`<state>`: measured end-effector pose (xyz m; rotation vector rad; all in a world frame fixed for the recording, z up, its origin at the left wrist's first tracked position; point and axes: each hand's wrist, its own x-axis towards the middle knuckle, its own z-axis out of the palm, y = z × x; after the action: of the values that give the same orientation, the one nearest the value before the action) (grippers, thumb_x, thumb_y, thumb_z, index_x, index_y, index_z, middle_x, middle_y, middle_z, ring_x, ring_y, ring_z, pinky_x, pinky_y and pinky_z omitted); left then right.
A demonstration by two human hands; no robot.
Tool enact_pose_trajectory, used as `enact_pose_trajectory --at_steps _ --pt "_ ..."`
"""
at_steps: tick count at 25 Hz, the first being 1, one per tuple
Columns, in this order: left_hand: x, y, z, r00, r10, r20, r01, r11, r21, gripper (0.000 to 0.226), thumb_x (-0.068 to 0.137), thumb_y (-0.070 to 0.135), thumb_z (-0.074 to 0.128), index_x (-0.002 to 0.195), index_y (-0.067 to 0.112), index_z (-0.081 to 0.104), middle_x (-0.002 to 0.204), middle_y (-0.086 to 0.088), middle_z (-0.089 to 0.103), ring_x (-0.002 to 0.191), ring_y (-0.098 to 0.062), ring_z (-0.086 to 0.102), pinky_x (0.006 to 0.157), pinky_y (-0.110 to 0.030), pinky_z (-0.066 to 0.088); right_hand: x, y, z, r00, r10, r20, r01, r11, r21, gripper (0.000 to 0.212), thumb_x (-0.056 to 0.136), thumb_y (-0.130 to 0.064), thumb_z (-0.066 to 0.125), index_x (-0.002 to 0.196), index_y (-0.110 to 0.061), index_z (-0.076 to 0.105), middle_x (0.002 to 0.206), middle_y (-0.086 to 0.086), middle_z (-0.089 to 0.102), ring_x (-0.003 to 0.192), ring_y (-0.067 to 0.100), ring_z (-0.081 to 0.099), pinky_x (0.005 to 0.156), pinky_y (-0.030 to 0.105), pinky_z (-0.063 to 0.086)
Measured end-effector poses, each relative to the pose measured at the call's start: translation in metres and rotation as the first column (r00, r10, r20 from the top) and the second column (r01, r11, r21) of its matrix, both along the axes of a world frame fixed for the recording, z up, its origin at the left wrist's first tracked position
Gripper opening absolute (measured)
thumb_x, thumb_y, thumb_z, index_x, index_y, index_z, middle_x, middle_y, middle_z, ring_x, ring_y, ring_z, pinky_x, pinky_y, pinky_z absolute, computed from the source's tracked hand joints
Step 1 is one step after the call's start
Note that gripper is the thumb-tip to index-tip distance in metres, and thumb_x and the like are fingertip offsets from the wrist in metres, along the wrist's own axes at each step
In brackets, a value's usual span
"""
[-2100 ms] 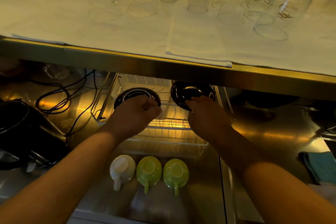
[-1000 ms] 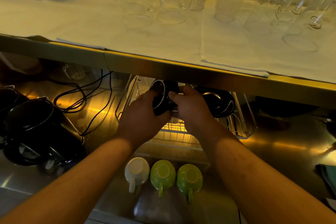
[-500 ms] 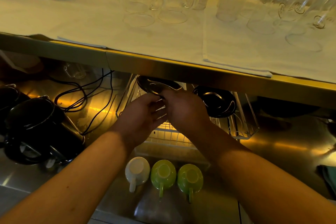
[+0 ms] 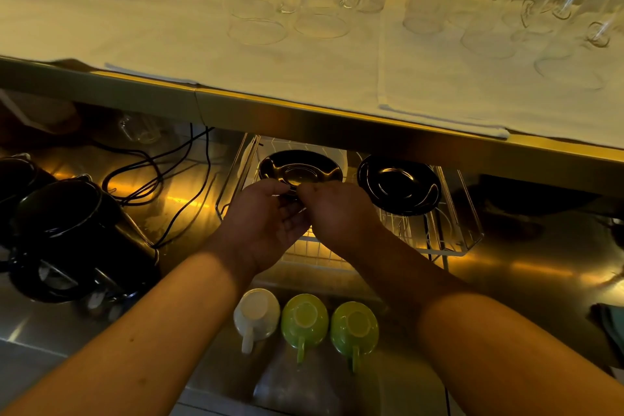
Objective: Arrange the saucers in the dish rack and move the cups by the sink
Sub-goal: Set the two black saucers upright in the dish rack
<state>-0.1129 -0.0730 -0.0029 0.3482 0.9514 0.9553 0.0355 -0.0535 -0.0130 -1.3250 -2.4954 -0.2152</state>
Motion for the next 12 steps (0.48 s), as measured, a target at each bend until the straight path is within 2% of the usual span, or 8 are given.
enact_pose_trajectory --at_steps 3,7,10,12 --pt "-0.009 -0.004 0.001 0.991 -0.069 -0.114 0.071 0.997 0.013 0.044 0.095 0.030 0.055 0.132 0.008 0.065 0.111 -0.010 0.078 0.101 -0.025 0.075 0.086 -0.038 0.055 0.000 -0.002 -0.004 1.000 0.001 -0.009 -0.001 1.000 -0.004 0.018 0.077 -0.007 0.066 0.095 -0.008 0.066 0.078 0.009 0.071 0.065 0.030 0.067 0.055 0.032 0.048" --pt "-0.030 -0.007 0.004 0.901 -0.263 -0.346 0.281 0.960 0.002 0.052 0.094 0.046 0.061 0.136 0.016 0.059 0.117 -0.011 0.077 0.105 -0.030 0.076 0.072 -0.037 0.060 -0.001 -0.003 -0.007 0.998 -0.021 0.055 0.024 0.999 -0.048 0.020 0.079 -0.006 0.069 0.099 -0.007 0.069 0.084 0.011 0.072 0.072 0.031 0.068 0.059 0.034 0.049" --pt "-0.034 -0.008 0.010 0.788 -0.289 -0.543 0.320 0.946 -0.039 0.051 0.092 0.057 0.063 0.126 0.019 0.063 0.103 -0.006 0.081 0.090 -0.030 0.079 0.063 -0.034 0.061 -0.002 -0.002 -0.008 0.995 -0.021 0.098 0.031 0.994 -0.103 0.027 0.086 -0.009 0.062 0.113 -0.010 0.067 0.103 0.009 0.072 0.090 0.028 0.066 0.071 0.036 0.051" --pt "-0.032 -0.008 0.016 0.660 -0.273 -0.700 0.352 0.936 -0.033 0.041 0.095 0.057 0.059 0.115 0.023 0.066 0.093 0.004 0.081 0.075 -0.024 0.079 0.055 -0.030 0.059 0.002 -0.005 -0.004 0.998 0.010 0.058 -0.003 0.994 -0.109 0.028 0.089 -0.015 0.060 0.116 -0.012 0.067 0.109 0.007 0.072 0.098 0.026 0.064 0.079 0.037 0.052"
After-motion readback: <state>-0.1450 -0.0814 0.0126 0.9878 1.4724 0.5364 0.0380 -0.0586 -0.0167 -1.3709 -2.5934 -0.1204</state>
